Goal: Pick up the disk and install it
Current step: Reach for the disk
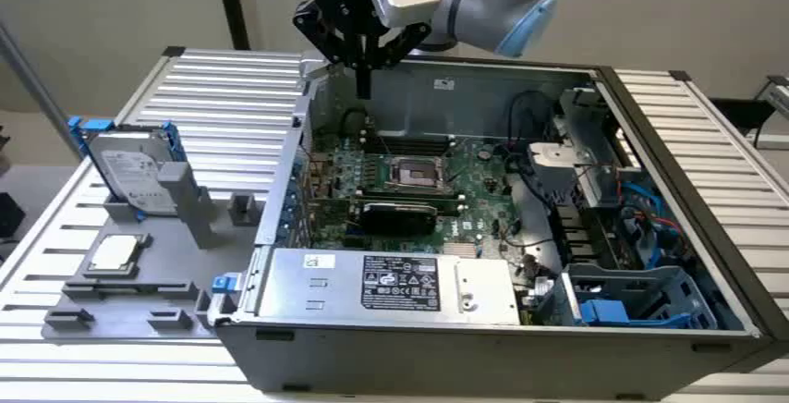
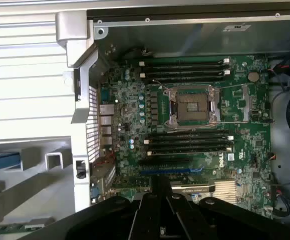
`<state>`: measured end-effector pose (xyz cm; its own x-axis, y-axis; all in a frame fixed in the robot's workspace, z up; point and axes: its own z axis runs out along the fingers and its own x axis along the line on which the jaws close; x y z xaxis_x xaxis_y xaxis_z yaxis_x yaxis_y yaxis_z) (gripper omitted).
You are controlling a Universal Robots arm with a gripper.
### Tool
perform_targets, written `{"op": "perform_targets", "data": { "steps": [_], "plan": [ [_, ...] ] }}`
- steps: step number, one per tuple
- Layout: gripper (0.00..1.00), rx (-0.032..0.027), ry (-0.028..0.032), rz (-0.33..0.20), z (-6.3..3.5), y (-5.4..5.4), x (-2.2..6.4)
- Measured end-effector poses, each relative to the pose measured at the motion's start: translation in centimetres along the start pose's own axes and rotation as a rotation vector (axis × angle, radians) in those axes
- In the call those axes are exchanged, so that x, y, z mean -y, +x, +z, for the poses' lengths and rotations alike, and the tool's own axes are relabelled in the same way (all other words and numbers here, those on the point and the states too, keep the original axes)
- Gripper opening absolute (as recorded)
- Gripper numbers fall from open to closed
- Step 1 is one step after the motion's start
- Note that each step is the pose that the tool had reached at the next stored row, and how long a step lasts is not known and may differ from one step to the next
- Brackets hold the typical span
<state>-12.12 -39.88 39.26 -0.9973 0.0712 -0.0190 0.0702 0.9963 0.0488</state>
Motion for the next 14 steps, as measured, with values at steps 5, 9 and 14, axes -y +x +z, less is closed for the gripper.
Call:
{"op": "perform_targets", "data": {
  "steps": [5,9,14],
  "plan": [
    [0.11,0.0,0.0,0.0,0.0,0.0,0.0],
    [0.11,0.0,0.0,0.0,0.0,0.0,0.0],
    [0.11,-0.0003,-0.0003,0.0,-0.02,0.42,0.04]
  ]
}}
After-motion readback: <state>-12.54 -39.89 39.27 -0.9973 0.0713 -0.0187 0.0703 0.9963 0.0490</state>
